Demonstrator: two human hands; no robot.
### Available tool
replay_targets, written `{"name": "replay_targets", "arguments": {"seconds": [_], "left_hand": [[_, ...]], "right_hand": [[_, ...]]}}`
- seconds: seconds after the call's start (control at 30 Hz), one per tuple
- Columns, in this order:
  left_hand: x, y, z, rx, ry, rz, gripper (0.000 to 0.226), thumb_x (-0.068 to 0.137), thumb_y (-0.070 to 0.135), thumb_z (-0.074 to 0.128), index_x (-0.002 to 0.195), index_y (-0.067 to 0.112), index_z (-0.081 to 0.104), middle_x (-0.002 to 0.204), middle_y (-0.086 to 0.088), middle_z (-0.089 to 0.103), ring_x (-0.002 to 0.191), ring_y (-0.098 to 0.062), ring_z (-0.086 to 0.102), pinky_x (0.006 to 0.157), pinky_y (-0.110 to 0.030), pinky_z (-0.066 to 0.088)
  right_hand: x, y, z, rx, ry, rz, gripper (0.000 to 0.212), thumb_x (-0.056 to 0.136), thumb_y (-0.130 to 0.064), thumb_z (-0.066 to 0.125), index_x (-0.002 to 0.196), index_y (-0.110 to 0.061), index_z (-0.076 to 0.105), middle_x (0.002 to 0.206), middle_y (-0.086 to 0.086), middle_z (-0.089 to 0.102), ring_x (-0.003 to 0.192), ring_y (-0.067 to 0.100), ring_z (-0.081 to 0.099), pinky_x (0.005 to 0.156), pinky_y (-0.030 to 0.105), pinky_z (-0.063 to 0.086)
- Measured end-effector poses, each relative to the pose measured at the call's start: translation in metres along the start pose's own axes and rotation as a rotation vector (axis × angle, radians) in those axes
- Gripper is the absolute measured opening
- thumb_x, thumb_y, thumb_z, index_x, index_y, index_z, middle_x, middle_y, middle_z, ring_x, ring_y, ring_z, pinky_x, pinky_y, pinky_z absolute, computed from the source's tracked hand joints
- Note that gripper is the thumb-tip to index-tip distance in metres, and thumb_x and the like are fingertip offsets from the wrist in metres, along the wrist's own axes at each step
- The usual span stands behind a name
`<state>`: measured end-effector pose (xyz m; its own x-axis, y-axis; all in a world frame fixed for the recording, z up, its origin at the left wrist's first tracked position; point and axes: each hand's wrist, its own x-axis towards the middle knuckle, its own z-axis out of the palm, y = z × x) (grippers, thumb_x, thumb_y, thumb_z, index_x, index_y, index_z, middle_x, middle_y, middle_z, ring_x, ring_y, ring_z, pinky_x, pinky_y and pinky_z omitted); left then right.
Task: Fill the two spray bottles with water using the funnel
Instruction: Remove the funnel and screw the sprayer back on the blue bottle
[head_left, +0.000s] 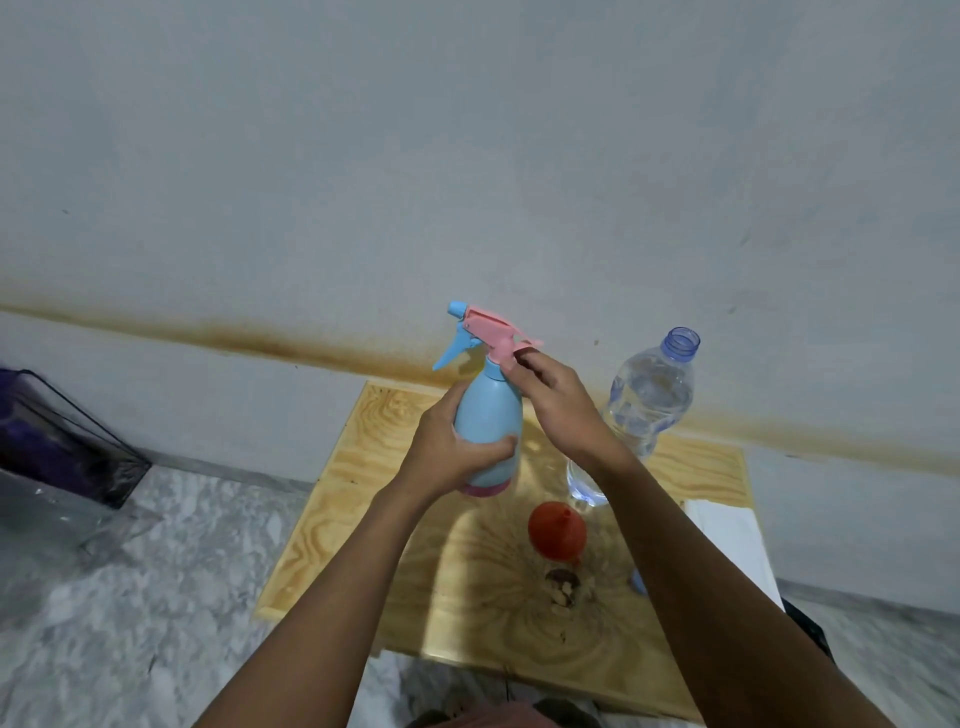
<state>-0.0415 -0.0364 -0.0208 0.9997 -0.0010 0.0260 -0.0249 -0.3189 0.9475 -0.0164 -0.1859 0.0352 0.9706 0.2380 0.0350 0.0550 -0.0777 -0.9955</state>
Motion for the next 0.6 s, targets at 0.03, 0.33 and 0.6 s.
{"name": "replay_targets", "arguments": {"seconds": [0.03,0.33,0.6], "left_hand": [[-0.001,0.003,0.0,-0.001,0.006,0.007,0.06,0.058,0.042,0.08,0.113,0.036,0.058,0.099,0.009,0.069,0.089,-0.01,0.068,0.071,-0.032,0.059],[-0.01,0.026,0.001,-0.055,0.007,0.073,0.055,0.063,0.031,0.08,0.112,0.042,0.058,0.097,0.011,0.069,0.085,-0.004,0.068,0.064,-0.018,0.053],[-0.013,0.036,0.0,-0.076,0.0,0.127,0.064,0.067,0.028,0.085,0.124,0.033,0.058,0.104,0.009,0.07,0.092,-0.006,0.069,0.074,-0.028,0.06]], "right_hand": [[-0.002,-0.002,0.0,0.009,0.006,-0.006,0.022,0.099,-0.033,0.057,0.102,-0.016,0.071,0.097,0.003,0.069,0.088,0.008,0.062,0.082,0.025,0.05],[-0.01,-0.007,0.01,0.101,0.106,-0.049,0.029,0.094,-0.021,0.067,0.119,-0.011,0.059,0.115,0.001,0.069,0.104,0.013,0.066,0.086,0.028,0.055],[-0.017,-0.009,0.026,0.082,0.305,-0.096,0.039,0.081,-0.032,0.08,0.109,-0.013,0.062,0.104,0.008,0.071,0.097,0.022,0.07,0.089,0.047,0.057]]}}
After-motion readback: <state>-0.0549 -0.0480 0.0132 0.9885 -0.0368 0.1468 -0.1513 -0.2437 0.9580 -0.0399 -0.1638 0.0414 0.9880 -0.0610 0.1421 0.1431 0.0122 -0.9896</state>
